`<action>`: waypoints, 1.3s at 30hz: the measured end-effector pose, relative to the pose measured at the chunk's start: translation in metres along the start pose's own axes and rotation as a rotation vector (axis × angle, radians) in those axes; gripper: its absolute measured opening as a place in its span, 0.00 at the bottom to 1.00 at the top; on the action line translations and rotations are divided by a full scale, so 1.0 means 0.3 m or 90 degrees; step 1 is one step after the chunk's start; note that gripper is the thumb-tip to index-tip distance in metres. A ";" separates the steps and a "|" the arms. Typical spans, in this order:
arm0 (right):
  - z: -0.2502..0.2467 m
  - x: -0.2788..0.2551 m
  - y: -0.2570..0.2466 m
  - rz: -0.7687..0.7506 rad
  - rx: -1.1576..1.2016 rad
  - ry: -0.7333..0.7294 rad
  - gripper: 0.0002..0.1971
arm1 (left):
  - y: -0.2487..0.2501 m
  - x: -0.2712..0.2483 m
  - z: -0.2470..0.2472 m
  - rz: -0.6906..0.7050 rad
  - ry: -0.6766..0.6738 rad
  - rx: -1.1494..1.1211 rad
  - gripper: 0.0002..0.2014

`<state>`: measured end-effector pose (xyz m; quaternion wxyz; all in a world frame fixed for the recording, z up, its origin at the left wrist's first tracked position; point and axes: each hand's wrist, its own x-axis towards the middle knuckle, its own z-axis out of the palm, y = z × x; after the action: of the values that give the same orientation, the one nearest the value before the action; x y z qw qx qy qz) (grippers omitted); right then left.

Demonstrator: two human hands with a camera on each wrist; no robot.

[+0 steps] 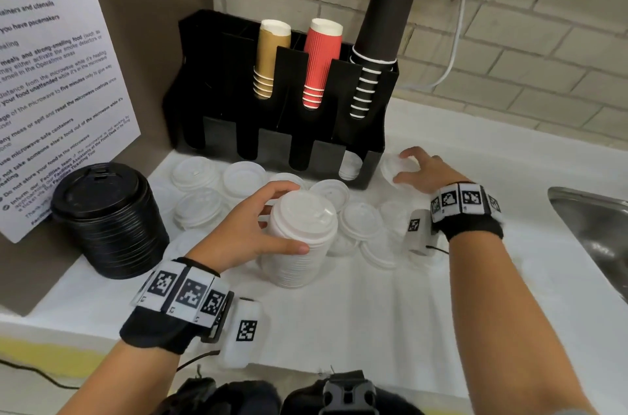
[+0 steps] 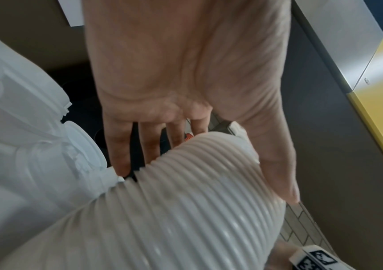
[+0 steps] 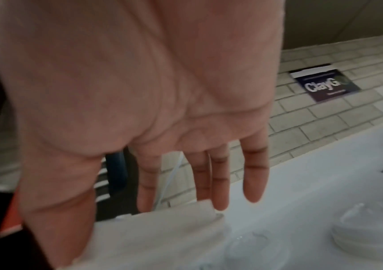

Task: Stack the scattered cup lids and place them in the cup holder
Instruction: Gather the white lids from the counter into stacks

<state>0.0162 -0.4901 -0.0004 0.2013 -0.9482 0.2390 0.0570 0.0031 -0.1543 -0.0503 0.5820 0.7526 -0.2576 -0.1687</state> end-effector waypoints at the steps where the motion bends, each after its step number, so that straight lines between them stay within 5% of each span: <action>1: 0.005 -0.040 -0.004 -0.020 0.057 0.013 0.26 | 0.001 -0.002 0.003 0.004 0.002 -0.002 0.38; 8: 0.149 -0.322 -0.087 -0.249 0.429 0.029 0.13 | -0.004 -0.011 0.012 0.023 0.016 -0.031 0.39; 18: 0.265 -0.436 -0.192 -0.397 0.448 0.006 0.16 | -0.037 -0.012 0.016 0.030 0.035 -0.045 0.50; 28: 0.263 -0.442 -0.227 -0.404 0.379 0.002 0.17 | -0.044 -0.007 0.013 0.043 0.031 -0.060 0.52; 35: 0.230 -0.439 -0.211 -0.415 0.335 -0.034 0.21 | -0.024 0.006 0.005 0.068 -0.002 -0.064 0.34; 37: 0.188 -0.392 -0.154 -0.337 0.412 0.037 0.21 | -0.027 0.011 0.000 0.065 -0.001 -0.062 0.33; 39: 0.128 -0.292 -0.056 -0.148 0.460 0.142 0.22 | -0.029 0.014 -0.002 0.066 -0.005 -0.059 0.32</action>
<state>-0.0534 -0.4232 -0.0116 0.4997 -0.8376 0.1552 -0.1571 0.0085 -0.1545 -0.0583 0.6231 0.7099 -0.2907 -0.1528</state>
